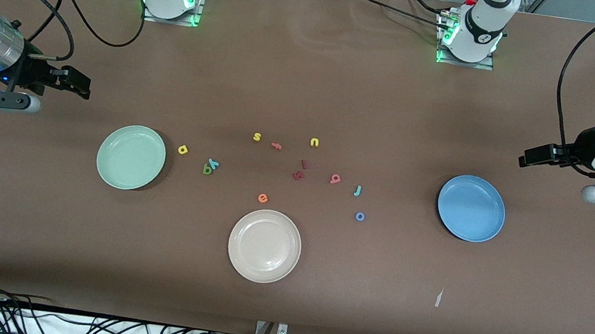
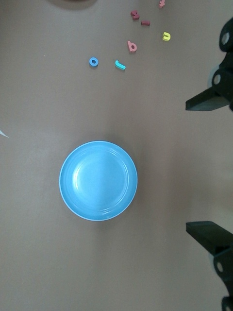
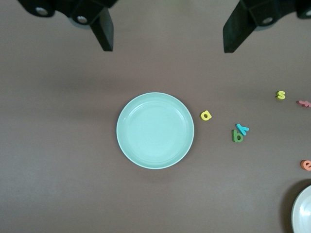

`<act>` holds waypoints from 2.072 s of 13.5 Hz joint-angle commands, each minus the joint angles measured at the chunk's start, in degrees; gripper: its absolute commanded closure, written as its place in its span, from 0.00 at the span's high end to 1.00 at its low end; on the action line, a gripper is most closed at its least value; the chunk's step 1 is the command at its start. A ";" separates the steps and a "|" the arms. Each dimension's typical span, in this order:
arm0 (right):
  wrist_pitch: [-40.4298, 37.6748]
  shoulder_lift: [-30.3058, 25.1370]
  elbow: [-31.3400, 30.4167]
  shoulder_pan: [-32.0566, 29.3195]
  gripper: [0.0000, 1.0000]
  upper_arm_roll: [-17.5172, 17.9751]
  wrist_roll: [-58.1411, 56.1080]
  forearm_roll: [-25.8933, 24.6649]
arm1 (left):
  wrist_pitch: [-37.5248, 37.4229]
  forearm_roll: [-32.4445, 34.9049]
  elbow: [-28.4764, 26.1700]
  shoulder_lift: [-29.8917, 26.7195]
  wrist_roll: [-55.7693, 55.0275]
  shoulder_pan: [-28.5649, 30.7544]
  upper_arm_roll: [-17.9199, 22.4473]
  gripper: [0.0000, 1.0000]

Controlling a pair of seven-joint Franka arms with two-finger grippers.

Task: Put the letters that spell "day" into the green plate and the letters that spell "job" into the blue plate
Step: 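Grasp the o with the left gripper while the right gripper reaches the d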

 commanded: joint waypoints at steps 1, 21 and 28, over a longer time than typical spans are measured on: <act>-0.15 -0.58 -0.47 -0.01 1.00 1.10 -0.31 0.10 | 0.06 -0.90 0.44 -0.07 0.51 0.04 0.24 1.00; 3.89 5.21 -0.65 1.39 1.00 5.68 -0.13 0.01 | 17.60 5.42 5.10 17.31 -5.96 -18.22 -1.61 1.00; 17.59 8.12 -9.60 3.49 1.00 5.86 0.30 0.01 | 34.32 9.80 5.71 31.55 -20.63 -24.30 -1.17 1.00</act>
